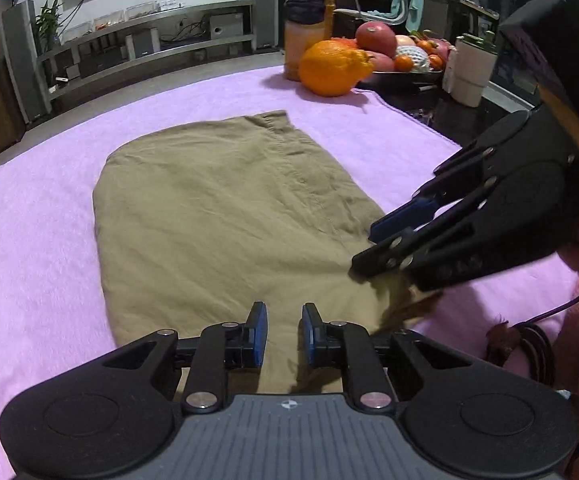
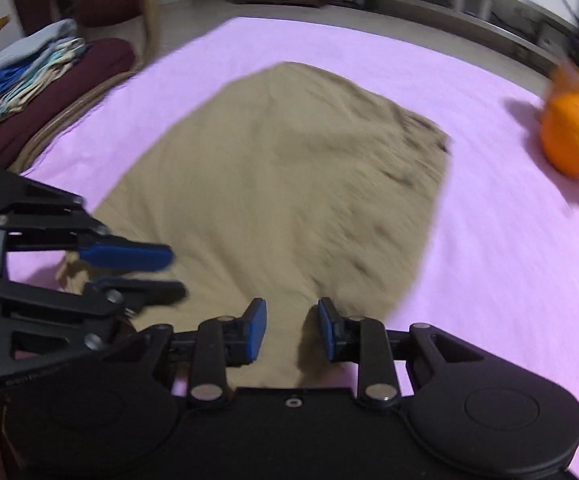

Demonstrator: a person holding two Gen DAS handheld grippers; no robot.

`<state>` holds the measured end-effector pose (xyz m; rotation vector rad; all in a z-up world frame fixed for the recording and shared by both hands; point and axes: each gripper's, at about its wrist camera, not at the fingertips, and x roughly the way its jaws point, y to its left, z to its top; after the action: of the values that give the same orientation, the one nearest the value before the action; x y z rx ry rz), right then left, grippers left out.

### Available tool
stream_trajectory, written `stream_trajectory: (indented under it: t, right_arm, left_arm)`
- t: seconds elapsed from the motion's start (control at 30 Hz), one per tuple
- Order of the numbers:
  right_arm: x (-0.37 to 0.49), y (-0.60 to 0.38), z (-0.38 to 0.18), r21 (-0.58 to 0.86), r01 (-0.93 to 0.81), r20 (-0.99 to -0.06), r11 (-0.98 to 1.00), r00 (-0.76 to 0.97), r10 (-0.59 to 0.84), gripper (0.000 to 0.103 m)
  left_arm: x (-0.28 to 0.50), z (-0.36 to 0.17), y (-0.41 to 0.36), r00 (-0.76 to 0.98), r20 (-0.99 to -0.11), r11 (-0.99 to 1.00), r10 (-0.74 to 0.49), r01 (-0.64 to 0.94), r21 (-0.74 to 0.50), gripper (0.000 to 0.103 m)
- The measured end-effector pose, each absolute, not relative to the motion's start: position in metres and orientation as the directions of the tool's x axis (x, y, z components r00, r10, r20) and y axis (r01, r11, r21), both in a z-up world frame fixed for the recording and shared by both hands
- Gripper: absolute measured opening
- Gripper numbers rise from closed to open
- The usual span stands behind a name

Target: Fold clothes

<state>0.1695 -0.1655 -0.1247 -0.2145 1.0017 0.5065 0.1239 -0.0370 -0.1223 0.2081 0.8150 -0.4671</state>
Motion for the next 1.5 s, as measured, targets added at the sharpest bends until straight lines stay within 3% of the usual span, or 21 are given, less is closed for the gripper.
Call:
stream_trajectory:
  t: [0.13,0.2,0.3,0.33,0.4,0.5,0.67,0.83,0.93,1.07,1.1,1.13,1.23,1.3,1.43,1.5]
  right_arm:
    - [0.167,-0.191,-0.11,0.08,-0.397,-0.817,0.915,0.499,0.288,0.033]
    - [0.17,-0.207,-0.101,0.146,-0.323,-0.777,0.935,0.547,0.31,0.035]
    - [0.183,-0.223,-0.095,0.256,-0.217,-0.731,0.942,0.595,0.335,0.035]
    - [0.19,-0.227,-0.096,0.29,-0.183,-0.726,0.939,0.598,0.341,0.03]
    - [0.204,-0.231,-0.098,0.35,-0.129,-0.713,0.928,0.606,0.353,0.021]
    - [0.226,-0.231,-0.099,0.45,-0.111,-0.663,0.886,0.623,0.414,0.02]
    - [0.274,-0.209,-0.124,0.713,-0.162,-0.565,0.682,0.443,0.696,0.021]
    - [0.308,-0.172,-0.162,0.772,-0.194,-0.552,0.605,0.265,0.79,0.02]
    - [0.323,-0.183,-0.177,0.758,-0.18,-0.551,0.628,0.34,0.762,0.003]
    - [0.33,-0.247,-0.191,0.779,0.069,-0.527,0.623,0.61,0.591,0.0]
    - [0.327,-0.255,-0.185,0.748,0.129,-0.557,0.651,0.655,0.51,0.004]
    - [0.323,-0.261,-0.177,0.706,0.196,-0.592,0.681,0.691,0.414,0.015]
    - [0.308,-0.272,-0.153,0.653,0.267,-0.626,0.709,0.717,0.306,0.016]
    - [0.291,-0.275,-0.136,0.677,0.272,-0.619,0.684,0.713,0.329,0.017]
    - [0.242,-0.269,-0.097,0.722,0.176,-0.565,0.669,0.708,0.423,0.033]
    - [0.213,-0.27,-0.081,0.733,0.126,-0.537,0.668,0.71,0.455,0.036]
  left_arm:
    - [0.101,-0.11,-0.045,0.623,-0.712,0.851,-0.323,0.521,0.071,0.018]
    - [0.099,-0.09,-0.038,0.66,-0.666,0.862,-0.348,0.505,0.051,0.025]
    - [0.117,-0.063,-0.022,0.702,-0.619,0.897,-0.353,0.441,-0.011,0.029]
    - [0.128,-0.06,-0.017,0.709,-0.626,0.913,-0.325,0.407,-0.012,0.03]
    - [0.151,-0.055,-0.008,0.719,-0.643,0.942,-0.264,0.336,-0.011,0.03]
    - [0.183,-0.073,-0.001,0.683,-0.707,0.964,-0.181,0.264,0.008,0.019]
    - [0.202,-0.106,-0.005,0.606,-0.775,0.965,-0.182,0.261,-0.023,0.017]
    - [0.205,-0.108,-0.009,0.608,-0.773,0.966,-0.183,0.256,-0.027,0.017]
    - [0.206,-0.109,-0.005,0.603,-0.773,0.968,-0.198,0.245,-0.056,0.017]
    - [0.209,-0.109,-0.006,0.601,-0.772,0.965,-0.207,0.254,-0.06,0.018]
    - [0.208,-0.109,-0.006,0.602,-0.772,0.965,-0.205,0.256,-0.056,0.018]
    - [0.208,-0.108,-0.006,0.603,-0.772,0.965,-0.203,0.256,-0.054,0.019]
    - [0.207,-0.108,-0.007,0.61,-0.769,0.966,-0.191,0.255,-0.037,0.021]
    - [0.204,-0.104,-0.006,0.619,-0.764,0.968,-0.186,0.249,-0.034,0.023]
    - [0.191,-0.087,0.001,0.653,-0.733,0.972,-0.192,0.228,-0.051,0.023]
    - [0.179,-0.073,0.01,0.675,-0.708,0.973,-0.207,0.217,-0.078,0.026]
